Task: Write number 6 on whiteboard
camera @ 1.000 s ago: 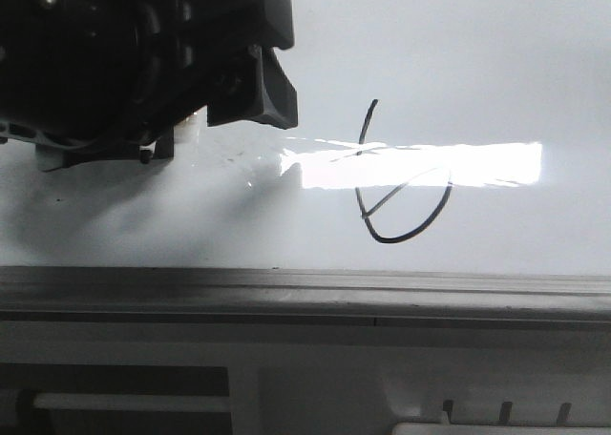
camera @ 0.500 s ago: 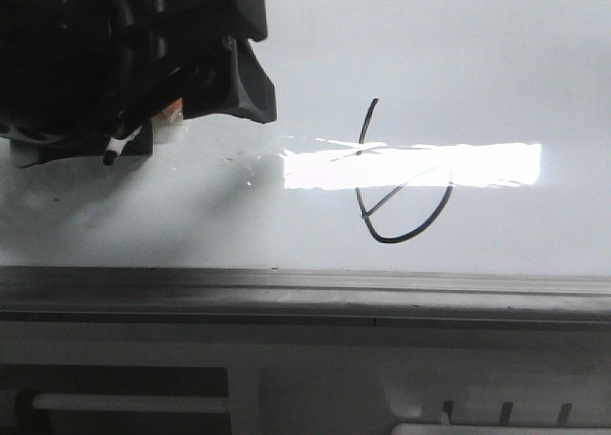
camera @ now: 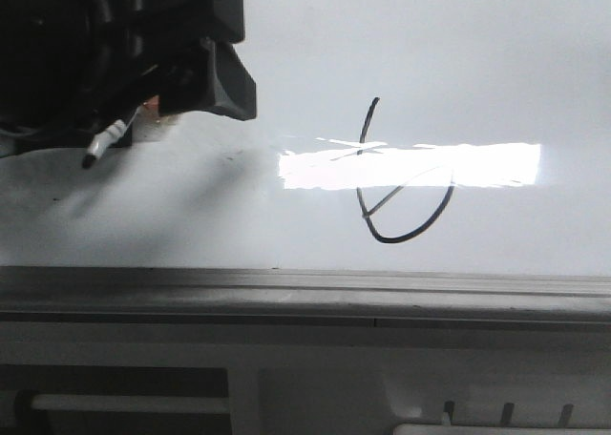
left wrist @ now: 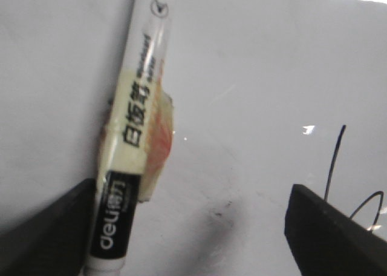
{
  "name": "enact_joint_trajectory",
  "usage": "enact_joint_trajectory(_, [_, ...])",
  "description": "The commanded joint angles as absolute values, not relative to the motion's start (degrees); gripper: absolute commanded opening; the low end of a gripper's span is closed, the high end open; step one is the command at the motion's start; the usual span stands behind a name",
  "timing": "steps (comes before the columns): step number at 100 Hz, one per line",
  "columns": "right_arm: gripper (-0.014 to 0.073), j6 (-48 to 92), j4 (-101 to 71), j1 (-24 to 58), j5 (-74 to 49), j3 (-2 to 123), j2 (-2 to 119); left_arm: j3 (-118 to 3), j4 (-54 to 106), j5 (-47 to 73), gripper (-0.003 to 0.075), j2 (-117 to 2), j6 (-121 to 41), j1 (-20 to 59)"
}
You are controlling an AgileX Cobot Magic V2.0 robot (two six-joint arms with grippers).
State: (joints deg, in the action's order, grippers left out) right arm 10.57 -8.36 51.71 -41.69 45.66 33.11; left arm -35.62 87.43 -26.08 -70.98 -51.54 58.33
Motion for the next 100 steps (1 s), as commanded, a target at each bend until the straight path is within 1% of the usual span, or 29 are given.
enact_joint_trajectory(1, [-0.0054,10.55,-8.94,51.25,-37.32,47.13,33.16,-36.18,87.89,-29.74,0.0602,-68.73,-52.94,57.43])
enact_joint_trajectory(39, [-0.0054,10.55,-8.94,51.25,-36.15,47.13,33.16,-36.18,87.78,-27.89,0.0601,-63.35,-54.27,57.96])
enact_joint_trajectory(44, [-0.0054,10.55,-8.94,51.25,-36.4,47.13,33.16,-36.18,87.34,-27.54,0.0595,-61.48,-55.44,58.99])
enact_joint_trajectory(49, [-0.0054,10.55,-8.94,51.25,-36.47,47.13,33.16,-36.18,86.19,-27.2,0.0573,-59.26,-57.29,60.47])
enact_joint_trajectory(55, [-0.0054,10.55,-8.94,51.25,-36.47,47.13,33.16,-36.18,85.87,-27.14,0.0507,-55.92,-60.47,62.96])
enact_joint_trajectory(63, [-0.0053,10.55,-8.94,51.25,-36.47,47.13,33.16,-36.18,85.87,-27.0,0.0368,-51.16,-65.35,66.6])
enact_joint_trajectory(67, [-0.0053,10.55,-8.76,51.25,-36.47,47.13,33.01,-36.18,86.34,-27.0,0.0274,-49.24,-68.25,68.11])
enact_joint_trajectory(68, [-0.0053,10.55,-8.64,51.25,-36.47,47.13,33.01,-36.18,86.36,-27.0,0.024,-48.52,-69.24,68.67])
enact_joint_trajectory(70, [-0.0053,10.55,-8.43,51.25,-36.47,47.09,32.88,-36.16,86.54,-27.0,0.0206,-47.81,-70.2,69.21])
enact_joint_trajectory(72, [-0.0053,10.55,-8.07,51.25,-36.6,46.98,32.62,-36.06,86.8,-27.0,0.0135,-46.27,-71.54,70.24])
enact_joint_trajectory(74, [-0.0053,10.55,-7.62,51.25,-36.6,46.99,32.45,-35.95,87.05,-27.0,0.0099,-45.5,-72.95,70.75])
enact_joint_trajectory(75, [-0.0053,10.55,-7.43,51.25,-36.62,46.99,32.29,-35.83,87.02,-27.0,0.0064,-44.75,-73.95,71.22])
enact_joint_trajectory(77, [-0.0053,10.55,-6.75,51.25,-36.73,46.86,31.96,-35.72,87.31,-27.0,0.0029,-43.6,-74.99,71.91])
enact_joint_trajectory(78, [-0.0053,10.55,-6.29,51.25,-36.73,46.86,31.83,-35.57,87.3,-26.88,-0.0006,-43.21,-75.98,72.14])
enact_joint_trajectory(79, [-0.0053,10.55,-6.1,51.25,-36.73,46.71,31.57,-35.56,87.33,-26.88,-0.0022,-42.42,-76.44,72.59])
enact_joint_trajectory(100, [-0.0053,10.55,1.05,51.25,-35.32,40.78,23.16,-30.54,94.77,-26.88,-0.0019,-31.81,-85.28,76.04])
